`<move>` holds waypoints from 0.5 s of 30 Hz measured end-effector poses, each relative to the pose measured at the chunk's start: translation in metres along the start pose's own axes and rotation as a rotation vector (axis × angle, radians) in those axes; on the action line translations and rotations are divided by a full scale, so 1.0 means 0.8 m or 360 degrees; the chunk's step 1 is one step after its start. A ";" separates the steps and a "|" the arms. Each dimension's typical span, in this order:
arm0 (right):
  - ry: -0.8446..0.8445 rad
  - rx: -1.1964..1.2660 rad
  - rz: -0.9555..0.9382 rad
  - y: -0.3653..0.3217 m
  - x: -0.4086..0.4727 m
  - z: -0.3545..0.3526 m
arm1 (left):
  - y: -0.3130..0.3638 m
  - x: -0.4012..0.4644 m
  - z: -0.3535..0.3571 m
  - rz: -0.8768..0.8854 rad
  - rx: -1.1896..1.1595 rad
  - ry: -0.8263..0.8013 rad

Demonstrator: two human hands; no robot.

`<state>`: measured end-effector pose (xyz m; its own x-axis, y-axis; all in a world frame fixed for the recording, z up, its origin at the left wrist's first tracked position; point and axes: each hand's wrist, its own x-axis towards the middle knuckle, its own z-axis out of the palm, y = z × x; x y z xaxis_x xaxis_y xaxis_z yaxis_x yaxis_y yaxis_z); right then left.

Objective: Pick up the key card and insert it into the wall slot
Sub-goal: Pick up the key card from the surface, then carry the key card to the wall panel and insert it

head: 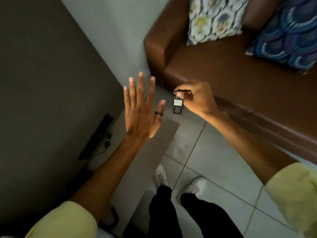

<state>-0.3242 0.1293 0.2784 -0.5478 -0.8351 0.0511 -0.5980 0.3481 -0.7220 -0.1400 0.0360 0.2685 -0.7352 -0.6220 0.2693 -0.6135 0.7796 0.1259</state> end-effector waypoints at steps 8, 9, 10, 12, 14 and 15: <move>0.0517 -0.0199 -0.0341 -0.160 0.018 -0.292 | 0.094 0.198 -0.239 0.0433 -0.0246 0.0668; 0.0572 -0.0166 -0.0352 -0.178 0.013 -0.327 | 0.112 0.219 -0.269 0.0498 -0.0268 0.0736; 0.0626 -0.0133 -0.0373 -0.195 0.008 -0.362 | 0.131 0.239 -0.299 0.0563 -0.0288 0.0799; 0.0714 -0.0108 -0.0370 -0.221 -0.003 -0.423 | 0.166 0.270 -0.348 0.0659 -0.0334 0.0896; 0.0785 -0.0090 -0.0349 -0.238 -0.018 -0.479 | 0.204 0.293 -0.389 0.0746 -0.0369 0.0984; 0.0819 -0.0073 -0.0359 -0.244 -0.027 -0.505 | 0.224 0.302 -0.407 0.0788 -0.0373 0.1017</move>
<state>-0.4315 0.2515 0.6971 -0.6115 -0.5795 0.5388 -0.7517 0.2128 -0.6243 -0.3334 0.0490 0.6665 -0.5559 -0.0983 0.8254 -0.1356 0.9904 0.0267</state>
